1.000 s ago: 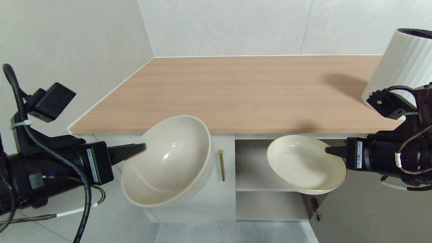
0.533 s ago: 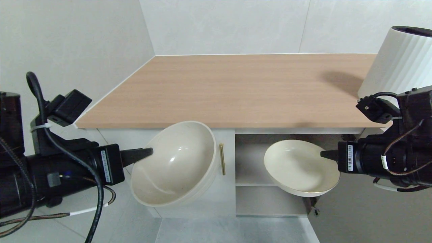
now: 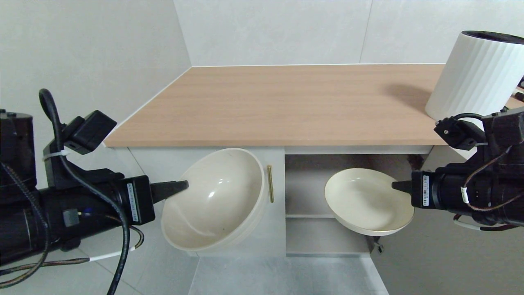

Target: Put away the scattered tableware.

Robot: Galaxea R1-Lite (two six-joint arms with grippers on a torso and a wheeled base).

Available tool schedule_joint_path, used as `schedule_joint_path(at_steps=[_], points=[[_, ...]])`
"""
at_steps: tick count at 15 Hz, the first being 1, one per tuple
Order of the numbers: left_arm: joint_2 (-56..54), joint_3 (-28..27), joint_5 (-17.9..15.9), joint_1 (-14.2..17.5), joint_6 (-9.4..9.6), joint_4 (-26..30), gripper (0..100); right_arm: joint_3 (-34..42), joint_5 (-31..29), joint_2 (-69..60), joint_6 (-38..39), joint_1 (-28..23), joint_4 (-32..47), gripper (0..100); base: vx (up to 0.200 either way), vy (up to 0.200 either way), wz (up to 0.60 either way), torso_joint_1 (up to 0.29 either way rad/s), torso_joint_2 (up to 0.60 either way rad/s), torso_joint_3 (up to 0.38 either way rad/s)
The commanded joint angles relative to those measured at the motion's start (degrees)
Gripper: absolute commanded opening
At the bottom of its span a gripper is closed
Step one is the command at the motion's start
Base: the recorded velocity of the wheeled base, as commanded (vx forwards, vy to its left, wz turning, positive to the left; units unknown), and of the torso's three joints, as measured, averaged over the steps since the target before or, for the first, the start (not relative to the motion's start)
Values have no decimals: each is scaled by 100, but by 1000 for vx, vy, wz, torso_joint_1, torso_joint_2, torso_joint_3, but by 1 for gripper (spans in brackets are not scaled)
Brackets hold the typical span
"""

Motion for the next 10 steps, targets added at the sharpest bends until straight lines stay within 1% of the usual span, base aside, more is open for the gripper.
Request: schedule_joint_path(at_steps=[1,3,8,10], points=[[20,-3,0,-1,-3,-3,0,81,1,53,-13,-7,-61,0,0,0,0,0,0,0],[20,-3,0,-1,-3,-3,0,152,1,71,-30,-7,-175,0,0,0,0,0,0,0],[20,-3,0,-1,-3,-12,0,169,-8,124,-30,-7,-175,0,0,0,0,0,0,0],[11,-3,0,-1,5,-12,0,178,-17,124,-118,-7,-175,0,0,0,0,-127,283,156]])
